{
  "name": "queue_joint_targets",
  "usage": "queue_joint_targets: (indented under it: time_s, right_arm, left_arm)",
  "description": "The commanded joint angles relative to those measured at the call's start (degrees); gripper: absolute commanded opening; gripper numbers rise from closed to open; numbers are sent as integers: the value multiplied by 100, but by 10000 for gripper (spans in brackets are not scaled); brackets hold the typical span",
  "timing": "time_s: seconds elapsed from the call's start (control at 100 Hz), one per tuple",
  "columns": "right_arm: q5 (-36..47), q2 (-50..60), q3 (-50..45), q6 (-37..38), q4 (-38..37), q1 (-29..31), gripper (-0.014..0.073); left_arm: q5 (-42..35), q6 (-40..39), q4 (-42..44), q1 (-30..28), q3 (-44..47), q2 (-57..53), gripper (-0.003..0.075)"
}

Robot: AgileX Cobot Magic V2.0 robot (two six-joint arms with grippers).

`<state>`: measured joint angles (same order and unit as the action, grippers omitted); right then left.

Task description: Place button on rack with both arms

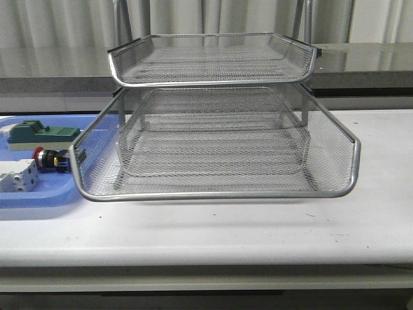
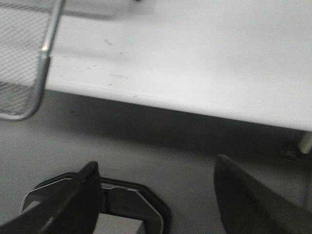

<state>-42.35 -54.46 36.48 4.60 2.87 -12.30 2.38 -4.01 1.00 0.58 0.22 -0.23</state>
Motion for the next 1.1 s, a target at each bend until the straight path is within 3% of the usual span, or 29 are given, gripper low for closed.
queue_joint_targets:
  time_s: [0.0,0.14,0.64,0.78,1.02,1.09]
  right_arm:
    - [-139,413,321,604,-928,17,500]
    - [-352,1088,341,954,-1416,17,500]
    - [-888,2798,341,972,-1489,17,475]
    - [-925,2842,341,972,-1489,17,306]
    - [-997,2842,341,972,-1489,17,-99]
    - [-997,2842,341,979,-1489,17,-105]
  left_arm:
    - [-510,-53,-36,32,195,-184,-20]
    - [-510,-53,-36,32,195,-184,-20]
    - [-510,-53,-36,32,195,-184,-20]
    - [-510,-53,-36,32,195,-184,-20]
    - [-510,-53,-36,32,195,-184,-20]
    - [-510,-53,-36,32,195,-184,-20]
